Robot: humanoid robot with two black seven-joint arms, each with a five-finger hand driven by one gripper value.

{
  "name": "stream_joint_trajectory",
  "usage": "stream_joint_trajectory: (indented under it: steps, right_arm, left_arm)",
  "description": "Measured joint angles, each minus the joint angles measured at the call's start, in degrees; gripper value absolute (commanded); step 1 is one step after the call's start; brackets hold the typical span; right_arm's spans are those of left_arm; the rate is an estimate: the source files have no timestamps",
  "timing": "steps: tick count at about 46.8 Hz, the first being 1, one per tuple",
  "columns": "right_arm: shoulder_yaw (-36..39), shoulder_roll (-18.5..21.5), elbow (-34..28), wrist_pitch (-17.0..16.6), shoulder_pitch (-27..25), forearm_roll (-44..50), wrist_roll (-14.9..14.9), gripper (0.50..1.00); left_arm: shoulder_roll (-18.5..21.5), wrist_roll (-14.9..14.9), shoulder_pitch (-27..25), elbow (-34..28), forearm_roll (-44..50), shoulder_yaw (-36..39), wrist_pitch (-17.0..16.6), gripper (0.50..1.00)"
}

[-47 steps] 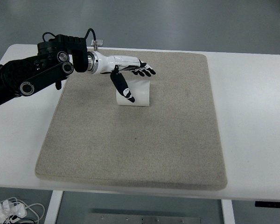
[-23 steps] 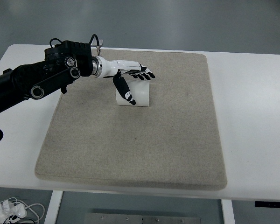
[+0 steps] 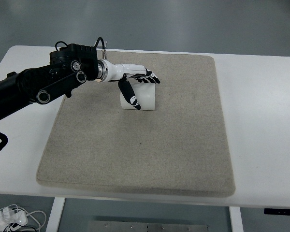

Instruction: Upright white cup

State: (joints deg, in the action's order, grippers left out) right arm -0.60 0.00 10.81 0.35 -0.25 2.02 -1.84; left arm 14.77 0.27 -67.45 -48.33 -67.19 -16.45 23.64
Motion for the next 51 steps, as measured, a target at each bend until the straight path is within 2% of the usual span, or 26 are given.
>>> stream_joint_trajectory:
  steps: [6,8,10,12,18,24,29,35,51]
  right_arm:
    - [-0.01,0.00,0.00,0.00,0.01,0.00,0.00,0.952]
    - [-0.01,0.00,0.00,0.00,0.00,0.00,0.00,0.952]
    - [-0.02,0.00,0.00,0.00,-0.02,0.00,-0.01,0.952]
    - [-0.02,0.00,0.00,0.00,-0.01,0.00,0.00,0.952]
    - [-0.02,0.00,0.00,0.00,-0.01,0.00,-0.01,0.952]
    - [-0.02,0.00,0.00,0.00,-0.01,0.00,-0.01,0.952]
    - [-0.02,0.00,0.00,0.00,-0.01,0.00,-0.01,0.952]
    - [-0.02,0.00,0.00,0.00,-0.01,0.00,-0.01,0.952]
    - [-0.02,0.00,0.00,0.00,-0.01,0.00,0.00,0.952]
  left_arm:
    - [-0.90,0.00,0.58,1.07,-0.75,0.02,0.00,0.894]
    - [-1.09,0.00,0.69,1.24,-0.91,0.02,0.00,0.859]
    - [-1.12,0.00,0.72,1.30,-0.97,0.05,0.00,0.851]
    - [-1.21,-0.02,0.72,1.31,-0.99,0.17,0.00,0.817]
    - [-1.30,-0.07,0.73,1.31,-1.10,0.35,-0.01,0.754]
    - [-1.47,-0.03,0.74,1.27,-1.17,0.36,-0.07,0.724]
    - [-1.50,-0.06,0.73,1.10,-1.21,0.26,-0.23,0.643]
    - [-1.46,-0.29,0.68,0.85,-0.91,-0.42,-0.50,0.600]
    - [-1.33,-1.13,0.73,0.93,2.51,-5.89,-0.60,0.596]
